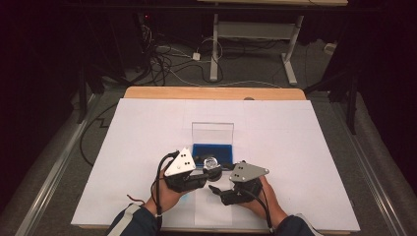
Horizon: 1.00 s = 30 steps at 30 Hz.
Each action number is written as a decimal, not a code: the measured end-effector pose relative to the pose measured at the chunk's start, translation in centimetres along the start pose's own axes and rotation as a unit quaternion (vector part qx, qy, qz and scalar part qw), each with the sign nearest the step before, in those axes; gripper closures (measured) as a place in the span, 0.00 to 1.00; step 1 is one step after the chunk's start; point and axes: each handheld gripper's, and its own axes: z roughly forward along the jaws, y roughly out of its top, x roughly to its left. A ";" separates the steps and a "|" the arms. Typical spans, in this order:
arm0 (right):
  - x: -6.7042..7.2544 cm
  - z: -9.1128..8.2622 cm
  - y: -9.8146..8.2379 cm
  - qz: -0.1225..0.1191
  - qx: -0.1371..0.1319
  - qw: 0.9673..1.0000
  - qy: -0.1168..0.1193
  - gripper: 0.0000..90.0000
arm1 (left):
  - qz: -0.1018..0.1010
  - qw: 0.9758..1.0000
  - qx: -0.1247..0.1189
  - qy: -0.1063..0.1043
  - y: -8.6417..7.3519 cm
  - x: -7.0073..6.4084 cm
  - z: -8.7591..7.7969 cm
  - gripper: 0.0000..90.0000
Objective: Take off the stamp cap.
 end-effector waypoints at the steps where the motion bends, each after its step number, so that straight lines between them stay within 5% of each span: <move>1: 0.0 0.2 0.0 -0.001 0.000 1.000 0.002 0.23 | 0.002 1.000 0.001 -0.001 0.1 -0.1 0.1 0.60; 30: -0.1 0.2 -0.2 0.021 -0.022 0.999 0.011 0.38 | 0.004 1.000 0.001 -0.019 0.0 -0.7 0.8 0.60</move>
